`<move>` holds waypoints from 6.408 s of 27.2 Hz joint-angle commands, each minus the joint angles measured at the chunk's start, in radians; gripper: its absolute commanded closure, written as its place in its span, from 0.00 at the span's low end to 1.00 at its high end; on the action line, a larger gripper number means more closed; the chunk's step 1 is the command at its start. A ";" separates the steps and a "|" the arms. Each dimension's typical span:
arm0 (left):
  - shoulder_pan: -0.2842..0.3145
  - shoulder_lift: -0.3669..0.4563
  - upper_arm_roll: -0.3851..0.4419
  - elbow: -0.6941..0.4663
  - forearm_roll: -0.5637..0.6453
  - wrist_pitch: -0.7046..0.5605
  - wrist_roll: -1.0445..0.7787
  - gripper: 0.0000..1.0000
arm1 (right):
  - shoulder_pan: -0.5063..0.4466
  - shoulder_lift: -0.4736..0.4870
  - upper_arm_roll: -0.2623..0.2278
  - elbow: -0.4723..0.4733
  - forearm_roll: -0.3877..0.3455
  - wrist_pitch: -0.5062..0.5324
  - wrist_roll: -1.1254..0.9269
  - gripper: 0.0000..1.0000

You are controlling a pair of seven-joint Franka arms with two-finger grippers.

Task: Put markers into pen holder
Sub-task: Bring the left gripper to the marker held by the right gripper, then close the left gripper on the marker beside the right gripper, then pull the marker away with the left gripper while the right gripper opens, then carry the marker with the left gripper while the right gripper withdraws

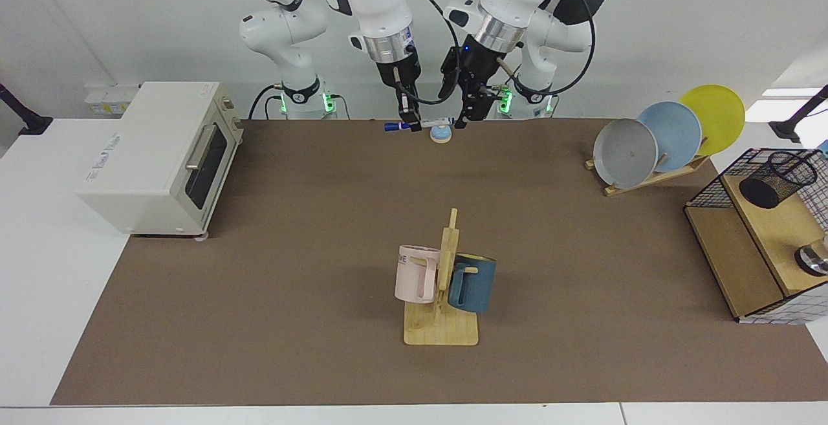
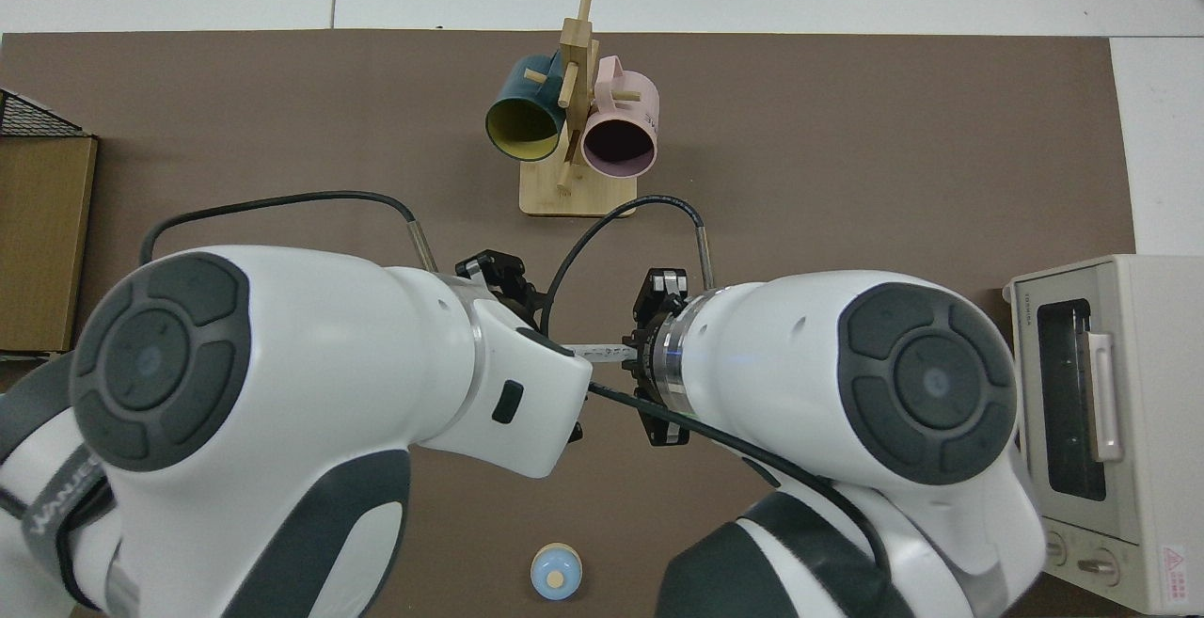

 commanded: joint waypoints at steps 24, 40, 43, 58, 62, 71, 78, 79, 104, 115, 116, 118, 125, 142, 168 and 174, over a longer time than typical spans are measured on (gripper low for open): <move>-0.056 0.024 0.008 -0.024 -0.016 0.113 0.111 0.44 | -0.001 0.025 -0.002 0.043 -0.006 -0.015 -0.082 1.00; -0.059 0.056 -0.014 -0.024 -0.014 0.110 0.102 0.46 | -0.015 0.053 -0.002 0.109 -0.007 -0.027 -0.092 1.00; -0.053 0.056 -0.012 -0.022 -0.013 0.107 0.102 0.46 | -0.015 0.056 -0.002 0.106 -0.009 -0.027 -0.099 1.00; -0.044 0.058 -0.012 -0.011 -0.005 0.113 0.102 0.46 | -0.018 0.065 -0.003 0.094 -0.016 -0.027 -0.114 1.00; -0.045 0.058 -0.012 -0.013 -0.002 0.113 0.103 0.53 | -0.017 0.067 -0.003 0.094 -0.016 -0.026 -0.115 1.00; -0.044 0.058 -0.011 -0.013 0.000 0.113 0.103 0.59 | -0.018 0.067 -0.003 0.091 -0.018 -0.027 -0.119 1.00; -0.044 0.058 -0.011 -0.011 -0.002 0.115 0.102 0.59 | -0.017 0.067 -0.003 0.086 -0.030 -0.027 -0.120 1.00; -0.044 0.058 -0.011 -0.011 -0.002 0.115 0.102 0.59 | -0.018 0.067 -0.003 0.086 -0.030 -0.027 -0.120 1.00; -0.027 0.059 0.000 -0.011 0.000 0.118 0.085 1.00 | -0.055 0.065 -0.003 0.084 -0.030 -0.030 -0.197 0.00; 0.030 0.061 0.003 -0.013 0.001 0.103 -0.004 1.00 | -0.171 0.022 -0.014 0.086 -0.033 -0.176 -0.845 0.00; 0.041 0.061 0.003 -0.013 0.001 0.103 -0.006 1.00 | -0.182 0.019 -0.015 0.086 -0.033 -0.188 -0.905 0.00; 0.050 0.061 0.003 -0.013 0.003 0.099 -0.006 1.00 | -0.205 0.018 -0.017 0.086 -0.033 -0.216 -1.021 0.00; 0.074 0.061 0.003 -0.014 0.122 0.095 -0.007 1.00 | -0.260 -0.008 -0.015 0.086 -0.091 -0.305 -1.358 0.00; 0.186 0.053 0.017 -0.002 0.360 -0.009 -0.006 1.00 | -0.371 -0.007 -0.015 0.089 -0.184 -0.284 -1.827 0.00; 0.409 0.058 0.017 0.219 0.877 -0.238 0.359 1.00 | -0.440 -0.005 -0.014 0.094 -0.168 -0.274 -1.933 0.00; 0.440 0.056 0.019 0.219 1.036 -0.232 0.522 1.00 | -0.440 -0.007 -0.014 0.095 -0.168 -0.288 -1.936 0.00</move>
